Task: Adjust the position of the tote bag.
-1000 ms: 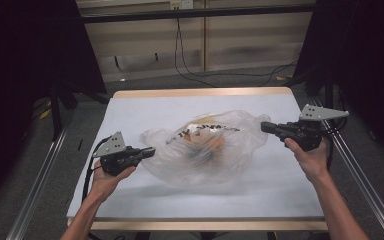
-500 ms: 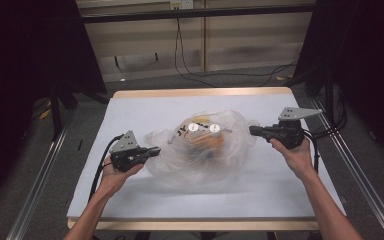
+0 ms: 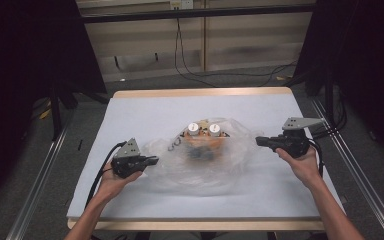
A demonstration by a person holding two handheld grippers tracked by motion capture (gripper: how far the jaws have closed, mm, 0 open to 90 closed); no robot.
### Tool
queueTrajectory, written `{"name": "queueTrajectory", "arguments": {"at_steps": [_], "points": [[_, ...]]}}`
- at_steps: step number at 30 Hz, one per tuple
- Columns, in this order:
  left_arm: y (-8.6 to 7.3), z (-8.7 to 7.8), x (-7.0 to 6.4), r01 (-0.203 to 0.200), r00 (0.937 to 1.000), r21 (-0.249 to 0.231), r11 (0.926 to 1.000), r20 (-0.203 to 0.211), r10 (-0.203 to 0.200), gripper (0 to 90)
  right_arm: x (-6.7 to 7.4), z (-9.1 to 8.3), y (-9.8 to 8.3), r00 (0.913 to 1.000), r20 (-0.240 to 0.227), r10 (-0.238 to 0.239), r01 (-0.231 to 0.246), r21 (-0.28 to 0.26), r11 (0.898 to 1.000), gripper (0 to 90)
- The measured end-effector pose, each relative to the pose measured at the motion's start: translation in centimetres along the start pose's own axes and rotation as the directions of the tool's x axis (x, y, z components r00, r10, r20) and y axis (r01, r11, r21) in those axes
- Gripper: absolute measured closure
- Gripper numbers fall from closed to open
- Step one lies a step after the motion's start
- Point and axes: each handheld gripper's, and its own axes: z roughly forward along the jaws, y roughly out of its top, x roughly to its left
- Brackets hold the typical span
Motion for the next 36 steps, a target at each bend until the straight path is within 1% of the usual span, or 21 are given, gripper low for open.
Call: {"name": "queueTrajectory", "arguments": {"at_steps": [1,3,5,7,8,10,11,14,17,18,19,20,22,25,26,27,28,29,31,33,36], "points": [[-0.3,-0.2,0.1,0.005,0.9999,0.015,0.9999,-0.011,-0.005,90.0,-0.2,-0.1,-0.3,0.9999,0.006,0.009,-0.009,0.002,1.0,90.0],[-0.4,-0.4,0.2,0.015,0.9999,0.004,0.9999,-0.005,-0.015,90.0,-0.3,-0.1,-0.5,0.9999,0.004,0.01,-0.01,0.009,1.0,90.0],[-0.6,-0.6,0.2,0.016,0.9999,0.008,0.9998,-0.005,-0.016,90.0,-0.2,0.1,-0.9,1.0,0.006,0.006,-0.007,0.036,0.999,90.0],[-0.7,-0.5,0.0,0.005,0.9998,0.035,0.9994,-0.022,-0.004,90.0,-0.2,0.1,-1.1,0.9999,0.004,0.012,-0.012,0.04,0.999,90.0],[-0.8,-0.3,0.0,0.01,0.9999,0.031,0.9995,-0.014,-0.01,90.0,-0.2,0.2,-1.2,0.9999,0.002,0.014,-0.014,0.046,0.999,90.0],[-0.9,-0.2,0.0,0.001,0.9991,0.046,0.9989,-0.043,0.001,90.0,-0.1,0.6,-1.5,0.9998,0.01,0.016,-0.016,0.076,0.997,90.0],[-0.9,-0.2,0.0,0.008,0.9989,0.046,0.9989,-0.046,-0.006,90.0,-0.2,0.8,-1.7,0.9998,0.015,0.014,-0.016,0.086,0.996,90.0],[-1.0,0.2,0.0,0.002,0.9992,0.071,0.9975,-0.041,0.001,90.0,-0.2,1.7,-2.3,0.9997,0.023,0.003,-0.006,0.136,0.991,90.0],[-1.5,0.6,0.2,-0.004,0.9992,0.111,0.9938,-0.039,0.008,90.0,-0.4,2.2,-2.8,0.9994,0.035,0.0,-0.005,0.162,0.987,90.0],[-1.7,0.7,0.3,-0.002,0.9993,0.115,0.9934,-0.037,0.006,90.0,-0.5,2.3,-3.0,0.9994,0.035,0.002,-0.008,0.17,0.985,90.0],[-1.9,0.8,0.3,0.015,0.9993,0.112,0.9936,-0.035,-0.011,90.0,-0.6,2.4,-3.1,0.9992,0.04,0.0,-0.007,0.182,0.983,90.0],[-1.9,0.8,0.5,0.003,0.9994,0.123,0.9923,-0.034,0.002,90.0,-0.6,2.4,-3.1,0.9992,0.04,0.0,-0.007,0.182,0.983,90.0],[-2.1,0.7,0.5,0.02,0.9993,0.121,0.9925,-0.033,-0.016,90.0,-0.7,2.4,-3.3,0.9988,0.049,-0.002,-0.008,0.191,0.981,90.0],[-2.3,0.8,0.6,0.018,0.9992,0.135,0.9906,-0.038,-0.013,90.0,-0.8,2.4,-3.5,0.9988,0.049,-0.001,-0.009,0.198,0.98,90.0],[-2.3,0.8,0.6,0.016,0.9991,0.144,0.9894,-0.041,-0.01,90.0,-0.9,2.4,-3.6,0.9984,0.057,-0.006,-0.006,0.206,0.978,90.0],[-2.5,0.9,0.6,0.018,0.9991,0.133,0.9909,-0.041,-0.013,90.0,-0.9,2.5,-3.7,0.9982,0.061,-0.005,-0.008,0.215,0.977,90.0],[-2.5,0.8,0.7,0.019,0.9992,0.156,0.9876,-0.037,-0.014,90.0,-1.0,2.7,-4.0,0.9981,0.062,0.0,-0.014,0.226,0.974,90.0],[-2.7,0.9,0.8,0.025,0.9993,0.146,0.9889,-0.031,-0.021,90.0,-1.3,2.9,-4.3,0.9964,0.085,-0.009,-0.013,0.253,0.967,90.0],[-2.9,0.8,0.7,0.033,0.9989,0.152,0.9878,-0.039,-0.028,90.0,-1.7,3.1,-4.6,0.9954,0.096,-0.004,-0.021,0.263,0.965,90.0],[-3.0,0.7,0.7,0.038,0.999,0.153,0.9874,-0.029,-0.034,90.0,-1.8,3.3,-4.9,0.9936,0.112,-0.012,-0.022,0.293,0.956,90.0],[-3.1,0.6,0.8,0.039,0.9988,0.151,0.9877,-0.036,-0.034,90.0,-2.1,3.1,-5.1,0.994,0.11,0.005,-0.037,0.287,0.957,90.0]]}}
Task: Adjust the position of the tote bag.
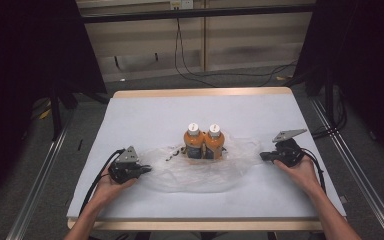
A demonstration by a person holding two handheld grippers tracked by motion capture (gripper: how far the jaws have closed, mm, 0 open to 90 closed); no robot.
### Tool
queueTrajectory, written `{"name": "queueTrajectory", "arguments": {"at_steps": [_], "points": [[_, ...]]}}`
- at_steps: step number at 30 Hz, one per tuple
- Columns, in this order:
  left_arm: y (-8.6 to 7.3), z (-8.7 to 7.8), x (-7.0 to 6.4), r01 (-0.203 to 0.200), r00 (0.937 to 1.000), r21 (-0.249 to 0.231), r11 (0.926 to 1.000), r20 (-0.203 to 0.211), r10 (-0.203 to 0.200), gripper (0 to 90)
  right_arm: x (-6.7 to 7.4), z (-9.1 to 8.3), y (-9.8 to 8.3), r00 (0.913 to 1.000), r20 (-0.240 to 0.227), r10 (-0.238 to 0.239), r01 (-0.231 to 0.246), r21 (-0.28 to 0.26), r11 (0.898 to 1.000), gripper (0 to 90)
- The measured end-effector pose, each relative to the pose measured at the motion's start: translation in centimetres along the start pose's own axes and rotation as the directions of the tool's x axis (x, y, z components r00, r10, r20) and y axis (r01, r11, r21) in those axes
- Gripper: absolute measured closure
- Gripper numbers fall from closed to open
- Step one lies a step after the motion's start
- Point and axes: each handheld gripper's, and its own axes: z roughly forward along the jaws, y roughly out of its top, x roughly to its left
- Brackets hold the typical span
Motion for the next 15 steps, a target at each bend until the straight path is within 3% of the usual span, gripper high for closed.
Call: {"name": "queueTrajectory", "arguments": {"at_steps": [5,7,8,9,12,15], "points": [[-0.1,0.0,-0.1,0.027,0.9992,-0.031,0.9992,0.03,-0.026,90.0,-0.1,-0.1,-0.2,1.0,0.01,0.001,-0.001,-0.013,1.0,90.0],[0.1,-0.2,-0.3,0.034,0.9988,-0.048,0.9982,0.036,-0.033,83.8,-0.1,-0.1,-0.2,1.0,-0.003,-0.004,0.004,-0.019,1.0,88.9],[0.2,-0.3,-0.4,0.036,0.9991,-0.055,0.9979,0.025,-0.034,77.9,0.0,-0.3,-0.2,0.9999,0.012,0.003,-0.003,-0.028,1.0,81.3],[0.2,-0.3,-0.4,0.036,0.9991,-0.055,0.9979,0.025,-0.034,72.3,0.0,-0.3,-0.2,0.9999,0.012,0.003,-0.003,-0.028,1.0,81.3],[0.8,-0.9,-0.7,0.053,0.9983,-0.096,0.994,0.031,-0.05,65.4,-0.1,-1.1,0.1,0.9997,0.009,0.024,-0.024,-0.078,0.997,71.2],[1.3,-1.9,-0.9,0.048,0.9989,-0.137,0.9894,0.006,-0.047,55.6,0.0,-2.3,0.5,0.9993,-0.001,0.038,-0.038,-0.131,0.991,59.1]]}}
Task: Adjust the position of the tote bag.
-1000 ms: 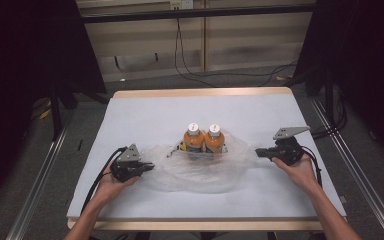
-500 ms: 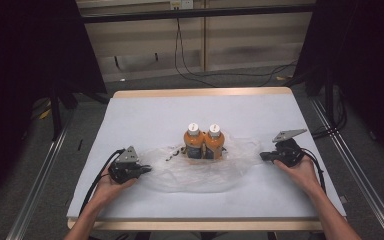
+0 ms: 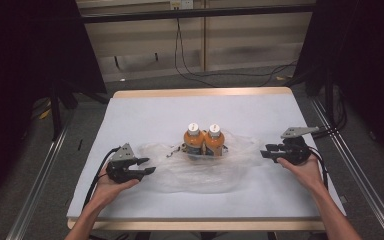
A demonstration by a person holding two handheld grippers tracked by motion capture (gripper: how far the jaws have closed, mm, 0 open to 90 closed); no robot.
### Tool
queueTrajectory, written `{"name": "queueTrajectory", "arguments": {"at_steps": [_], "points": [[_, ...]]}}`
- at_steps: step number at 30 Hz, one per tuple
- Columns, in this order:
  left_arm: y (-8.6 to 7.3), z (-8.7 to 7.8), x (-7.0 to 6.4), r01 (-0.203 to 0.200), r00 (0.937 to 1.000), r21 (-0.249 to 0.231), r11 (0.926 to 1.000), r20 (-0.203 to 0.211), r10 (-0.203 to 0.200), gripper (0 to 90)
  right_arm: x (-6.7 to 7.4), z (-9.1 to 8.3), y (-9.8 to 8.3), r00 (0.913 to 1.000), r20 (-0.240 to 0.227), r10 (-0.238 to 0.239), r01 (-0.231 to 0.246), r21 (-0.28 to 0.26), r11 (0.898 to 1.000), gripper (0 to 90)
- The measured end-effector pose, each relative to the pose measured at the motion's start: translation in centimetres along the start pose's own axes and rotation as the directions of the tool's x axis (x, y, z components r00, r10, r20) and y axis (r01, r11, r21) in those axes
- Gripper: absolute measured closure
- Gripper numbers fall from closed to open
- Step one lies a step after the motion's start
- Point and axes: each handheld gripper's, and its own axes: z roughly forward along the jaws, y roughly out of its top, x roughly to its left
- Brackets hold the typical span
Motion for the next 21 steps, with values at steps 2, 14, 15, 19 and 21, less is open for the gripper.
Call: {"name": "queueTrajectory", "arguments": {"at_steps": [2,14,15,19,21], "points": [[0.1,-0.6,0.1,0.007,0.9999,-0.021,0.9998,-0.008,-0.007,50.3,0.2,-0.5,0.4,0.9999,0.013,-0.003,0.004,-0.019,1.0,53.9],[2.3,-2.6,0.8,0.041,0.9989,-0.155,0.9871,-0.014,-0.044,55.7,0.9,-2.6,2.4,0.9999,0.009,-0.005,0.006,-0.123,0.992,47.7],[2.3,-2.6,0.8,0.041,0.9989,-0.155,0.9871,-0.014,-0.044,59.3,0.9,-2.6,2.4,0.9999,0.009,-0.005,0.006,-0.123,0.992,47.7],[4.2,-1.3,0.5,0.002,1.0,-0.161,0.987,0.006,-0.001,68.5,2.3,-1.3,3.6,0.997,-0.06,-0.05,0.043,-0.113,0.993,66.0],[5.3,-0.5,0.2,-0.008,0.9997,-0.165,0.9863,0.023,0.012,72.2,2.9,-0.5,4.2,0.9941,-0.082,-0.071,0.063,-0.101,0.993,71.0]]}}
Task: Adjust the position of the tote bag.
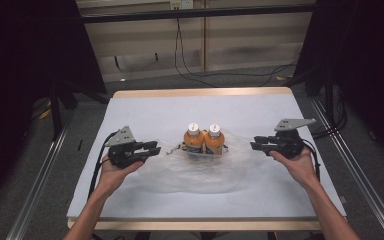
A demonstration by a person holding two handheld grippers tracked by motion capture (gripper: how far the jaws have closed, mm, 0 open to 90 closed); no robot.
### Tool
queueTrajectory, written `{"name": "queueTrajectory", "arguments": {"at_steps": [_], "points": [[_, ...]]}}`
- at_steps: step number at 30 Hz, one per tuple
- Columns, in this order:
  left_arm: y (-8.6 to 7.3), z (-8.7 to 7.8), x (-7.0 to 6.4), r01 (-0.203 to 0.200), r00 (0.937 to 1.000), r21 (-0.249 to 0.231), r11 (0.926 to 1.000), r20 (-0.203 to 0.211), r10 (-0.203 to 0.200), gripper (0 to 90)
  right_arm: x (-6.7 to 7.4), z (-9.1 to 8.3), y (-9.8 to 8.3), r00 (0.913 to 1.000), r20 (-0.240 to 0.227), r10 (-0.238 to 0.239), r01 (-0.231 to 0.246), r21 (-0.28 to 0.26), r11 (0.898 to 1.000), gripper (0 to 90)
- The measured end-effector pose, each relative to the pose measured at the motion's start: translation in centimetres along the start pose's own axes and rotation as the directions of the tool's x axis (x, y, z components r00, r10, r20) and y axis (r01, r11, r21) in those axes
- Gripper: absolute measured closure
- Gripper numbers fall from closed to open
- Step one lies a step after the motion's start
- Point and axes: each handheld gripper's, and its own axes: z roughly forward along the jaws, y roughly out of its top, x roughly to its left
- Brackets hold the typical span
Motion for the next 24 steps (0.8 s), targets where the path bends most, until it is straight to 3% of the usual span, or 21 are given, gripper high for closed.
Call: {"name": "queueTrajectory", "arguments": {"at_steps": [1,3,5,10,14,15,17,20,23,24], "points": [[0.9,1.1,-0.1,-0.007,0.9998,-0.004,1.0,0.02,0.007,74.3,0.3,0.4,0.3,0.9998,-0.016,-0.009,0.009,0.005,1.0,73.3],[1.3,1.6,-0.1,-0.02,0.9995,0.002,0.9998,0.023,0.02,76.7,0.8,1.3,0.8,0.9987,-0.041,-0.03,0.03,0.015,0.999,76.2],[2.2,3.2,0.1,-0.006,0.9987,-0.005,1.0,0.051,0.006,78.4,1.2,2.2,1.3,0.9967,-0.064,-0.05,0.052,0.033,0.998,76.9],[2.6,5.5,0.4,0.016,0.9978,-0.004,0.9999,0.065,-0.016,81.3,1.9,3.7,2.1,0.994,-0.084,-0.07,0.075,0.057,0.996,83.5],[2.1,7.2,0.3,0.032,0.997,0.047,0.9984,0.07,-0.035,83.9,1.7,4.9,2.5,0.9937,-0.091,-0.065,0.071,0.063,0.995,88.3],[1.9,7.5,0.2,0.012,0.9973,0.072,0.9974,0.072,-0.017,84.0,1.7,5.2,2.5,0.9936,-0.093,-0.065,0.071,0.063,0.996,88.8],[1.4,7.9,0.0,-0.012,0.9949,0.12,0.9927,0.101,0.0,81.1,1.6,5.7,2.2,0.9928,-0.106,-0.054,0.062,0.071,0.996,89.6],[0.8,8.4,-0.3,-0.037,0.9941,0.17,0.9848,0.106,0.019,82.2,1.7,6.5,1.6,0.9916,-0.121,-0.046,0.058,0.094,0.994,87.7],[0.5,8.8,-0.4,-0.043,0.9892,0.202,0.9785,0.146,0.013,83.5,1.9,7.2,1.1,0.9902,-0.131,-0.047,0.064,0.128,0.99,87.3],[0.4,9.1,-0.5,-0.051,0.9886,0.224,0.9733,0.15,0.018,83.7,2.0,7.4,1.0,0.9894,-0.137,-0.048,0.067,0.137,0.988,87.6]]}}
